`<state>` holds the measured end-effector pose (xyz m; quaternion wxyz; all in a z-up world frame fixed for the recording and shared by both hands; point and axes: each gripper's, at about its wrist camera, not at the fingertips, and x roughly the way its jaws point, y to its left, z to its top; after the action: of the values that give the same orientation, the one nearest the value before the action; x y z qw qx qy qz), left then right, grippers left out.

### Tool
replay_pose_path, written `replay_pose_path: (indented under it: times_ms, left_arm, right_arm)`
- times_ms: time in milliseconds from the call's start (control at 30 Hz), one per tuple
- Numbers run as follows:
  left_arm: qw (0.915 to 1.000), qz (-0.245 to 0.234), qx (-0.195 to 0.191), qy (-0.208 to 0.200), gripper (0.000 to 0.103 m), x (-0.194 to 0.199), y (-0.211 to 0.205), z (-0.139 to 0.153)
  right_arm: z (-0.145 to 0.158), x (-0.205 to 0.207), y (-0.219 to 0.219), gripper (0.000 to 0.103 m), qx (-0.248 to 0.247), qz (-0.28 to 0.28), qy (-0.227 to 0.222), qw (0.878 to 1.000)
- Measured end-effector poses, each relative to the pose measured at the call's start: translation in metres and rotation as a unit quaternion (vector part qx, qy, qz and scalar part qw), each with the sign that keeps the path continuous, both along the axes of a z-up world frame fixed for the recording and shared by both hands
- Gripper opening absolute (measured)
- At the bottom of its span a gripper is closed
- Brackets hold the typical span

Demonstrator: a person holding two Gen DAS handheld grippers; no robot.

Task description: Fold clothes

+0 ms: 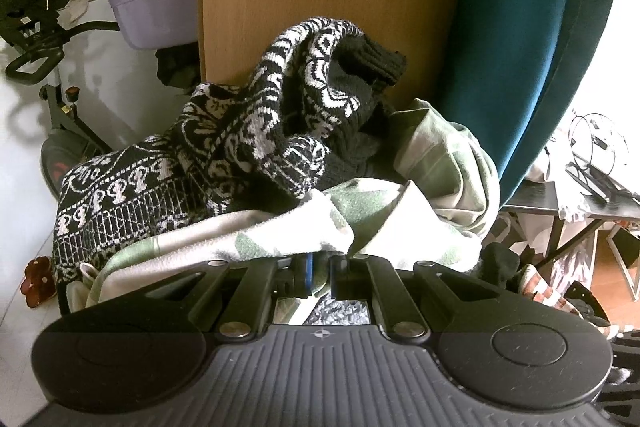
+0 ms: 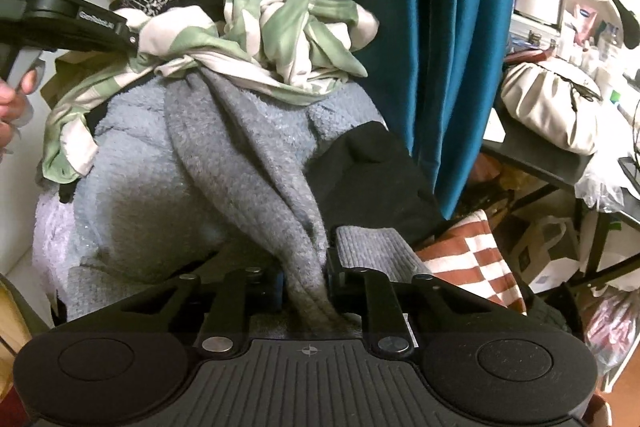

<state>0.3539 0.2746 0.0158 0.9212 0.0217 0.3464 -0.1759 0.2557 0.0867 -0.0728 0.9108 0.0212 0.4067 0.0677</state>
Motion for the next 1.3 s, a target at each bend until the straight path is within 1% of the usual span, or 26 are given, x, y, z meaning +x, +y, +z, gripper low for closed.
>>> replay_pose_path:
  times_ms: [667, 1033, 1167, 1267, 1300]
  left_arm:
    - [0.9997, 0.023, 0.009, 0.002, 0.008, -0.002, -0.008, -0.003]
    - [0.9995, 0.028, 0.012, 0.004, 0.008, -0.003, -0.011, -0.003]
    - [0.9995, 0.029, 0.011, 0.005, 0.008, -0.003, -0.011, -0.002]
    - [0.9995, 0.031, 0.010, 0.006, 0.008, -0.003, -0.010, -0.002]
    - [0.9995, 0.031, 0.010, 0.006, 0.008, -0.003, -0.010, -0.002]
  right_arm:
    - [0.017, -0.028, -0.016, 0.012, 0.033, 0.009, -0.027, 0.999]
    - [0.021, -0.043, -0.027, 0.011, 0.052, -0.005, -0.035, 0.998]
    - [0.021, -0.058, -0.039, 0.011, 0.058, -0.023, -0.041, 0.997]
    - [0.017, -0.075, -0.055, 0.011, 0.063, -0.053, -0.037, 0.996]
    - [0.013, -0.082, -0.064, 0.011, 0.064, -0.071, -0.031, 0.995]
